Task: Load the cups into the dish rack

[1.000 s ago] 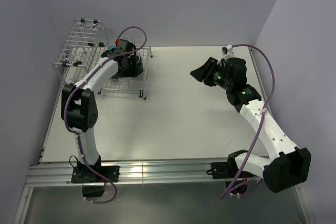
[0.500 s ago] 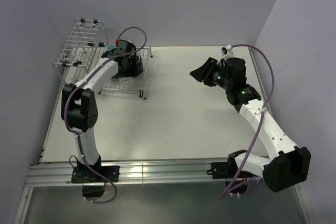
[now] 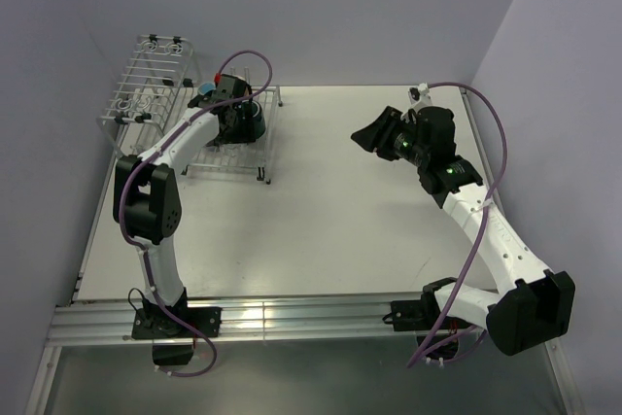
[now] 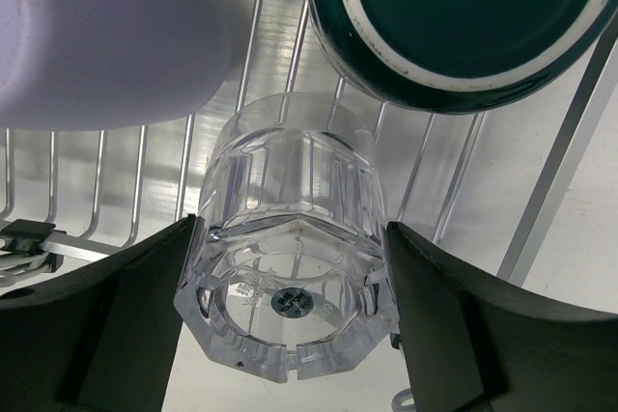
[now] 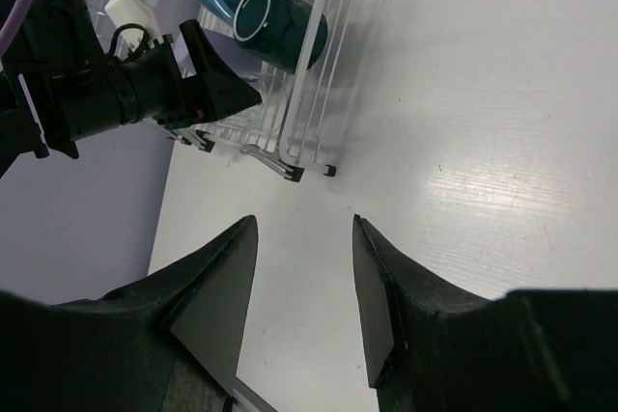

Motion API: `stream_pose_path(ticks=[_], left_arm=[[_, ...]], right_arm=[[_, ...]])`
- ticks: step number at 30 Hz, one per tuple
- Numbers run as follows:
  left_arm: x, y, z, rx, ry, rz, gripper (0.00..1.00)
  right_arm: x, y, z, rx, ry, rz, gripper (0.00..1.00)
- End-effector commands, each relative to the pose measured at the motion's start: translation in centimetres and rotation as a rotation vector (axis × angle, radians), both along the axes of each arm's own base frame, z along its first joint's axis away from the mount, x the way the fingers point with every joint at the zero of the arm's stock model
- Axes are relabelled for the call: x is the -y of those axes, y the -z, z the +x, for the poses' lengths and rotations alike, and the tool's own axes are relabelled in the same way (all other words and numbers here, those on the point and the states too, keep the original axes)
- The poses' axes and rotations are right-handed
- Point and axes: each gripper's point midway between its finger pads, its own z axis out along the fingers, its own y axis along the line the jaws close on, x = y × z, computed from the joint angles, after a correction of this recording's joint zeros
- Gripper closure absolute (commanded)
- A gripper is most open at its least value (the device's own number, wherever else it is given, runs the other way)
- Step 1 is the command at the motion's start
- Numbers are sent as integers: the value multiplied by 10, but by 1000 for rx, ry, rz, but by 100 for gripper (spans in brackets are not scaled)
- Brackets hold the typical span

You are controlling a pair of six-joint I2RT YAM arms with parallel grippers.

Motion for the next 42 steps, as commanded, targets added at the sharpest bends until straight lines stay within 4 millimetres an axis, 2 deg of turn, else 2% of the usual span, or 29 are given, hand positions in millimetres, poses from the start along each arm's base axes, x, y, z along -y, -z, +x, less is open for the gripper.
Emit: stream_pose_path(ticks=[1,14,18,20,21,24,25,26,27,28,30,31,33,34,36,37,38,40,42], left_arm=[[2,-28,1,69,25,-9,18],[3,-40,3,110,21,-18,15],[3,-49,4,135,17,-30,13],[3,-59,4,159,14,-36,1],[3,-65,4,172,11,-40,1],[2,-101,1,243,5,-50,1],[5,-125,0,292,12,-65,1],[6,-138,-3,315,15,-71,1],[11,-150,-8,333,30,-76,1],[12,-176,-14,387,40,-95,1],[18,-199,-25,429,72,-109,1],[18,-218,-36,472,89,-131,1],[19,-235,-49,516,120,-153,1],[22,-248,-62,561,157,-197,1],[26,-258,-76,615,210,-237,1],[23,-258,-93,644,235,-258,1],[31,-270,-98,704,288,-302,1],[31,-269,-118,741,332,-333,1],[35,-273,-127,782,376,-362,1]], right_arm=[[1,-2,2,22,-8,-12,48],[2,-4,2,25,-10,-26,47],[2,-5,2,27,-15,-30,46],[3,-5,2,26,-11,-34,46],[3,-6,2,29,-10,-35,46],[4,-8,2,34,-6,-42,46],[4,-8,2,34,-8,-42,46],[4,-8,2,34,-4,-41,46],[4,-9,2,38,-6,-41,46],[5,-10,0,40,-5,-38,46],[5,-12,-1,46,-2,-35,46],[6,-15,-3,58,0,-34,46],[7,-21,-6,72,5,-31,46],[10,-27,-8,91,15,-30,46],[13,-36,-13,113,24,-32,46],[18,-44,-18,141,39,-36,45],[21,-48,-21,151,48,-41,45],[27,-60,-30,200,64,-52,43],[33,-65,-37,219,85,-63,38]])
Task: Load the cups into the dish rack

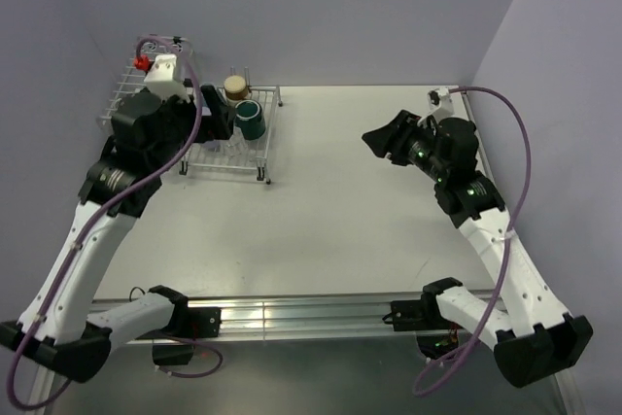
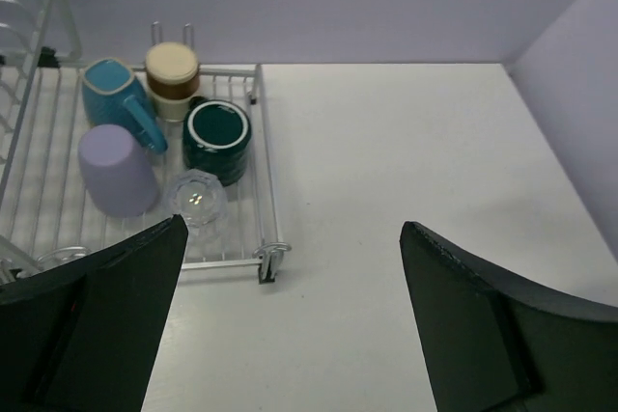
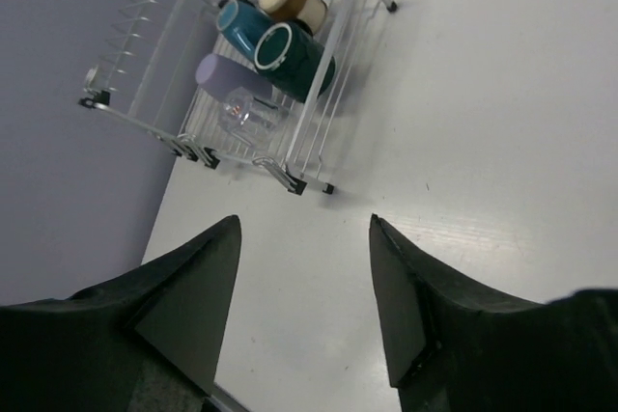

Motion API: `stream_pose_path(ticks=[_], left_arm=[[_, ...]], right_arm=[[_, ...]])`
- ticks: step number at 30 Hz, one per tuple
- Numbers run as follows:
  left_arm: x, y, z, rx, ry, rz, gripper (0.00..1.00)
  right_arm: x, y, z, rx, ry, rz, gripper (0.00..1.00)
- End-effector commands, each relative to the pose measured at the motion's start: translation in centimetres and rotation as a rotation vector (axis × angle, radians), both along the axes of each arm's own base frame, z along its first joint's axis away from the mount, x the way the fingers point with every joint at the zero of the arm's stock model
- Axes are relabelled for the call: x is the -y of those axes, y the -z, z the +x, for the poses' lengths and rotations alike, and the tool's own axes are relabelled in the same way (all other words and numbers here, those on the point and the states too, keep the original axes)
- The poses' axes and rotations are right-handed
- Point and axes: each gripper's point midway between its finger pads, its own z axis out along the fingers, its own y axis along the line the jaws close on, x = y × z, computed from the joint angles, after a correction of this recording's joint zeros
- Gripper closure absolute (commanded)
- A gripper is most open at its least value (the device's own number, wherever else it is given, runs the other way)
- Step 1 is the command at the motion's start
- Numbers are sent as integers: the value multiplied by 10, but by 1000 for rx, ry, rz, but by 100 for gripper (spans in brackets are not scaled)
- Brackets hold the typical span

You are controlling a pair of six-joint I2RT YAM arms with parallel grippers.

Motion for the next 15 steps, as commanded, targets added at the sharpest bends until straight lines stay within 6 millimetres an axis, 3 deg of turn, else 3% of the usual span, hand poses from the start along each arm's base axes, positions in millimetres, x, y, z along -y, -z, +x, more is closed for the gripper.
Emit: stream_pose_path(ticks=[1,6,9,15], left_arm=[[20,-2,-11,87,142,-25,1],[31,0,-29,97,233,-62,1],[27,4,-34,103,224,-56,1],[28,6,-38,121,238,-70,1]], right_arm=[[18,-41,-16,146,54,-24,36],[37,-62,-34,238,126,-30,13],[46,-71,-44,288,162,-30,2],[56,-77,-49,327,202,-39,0]])
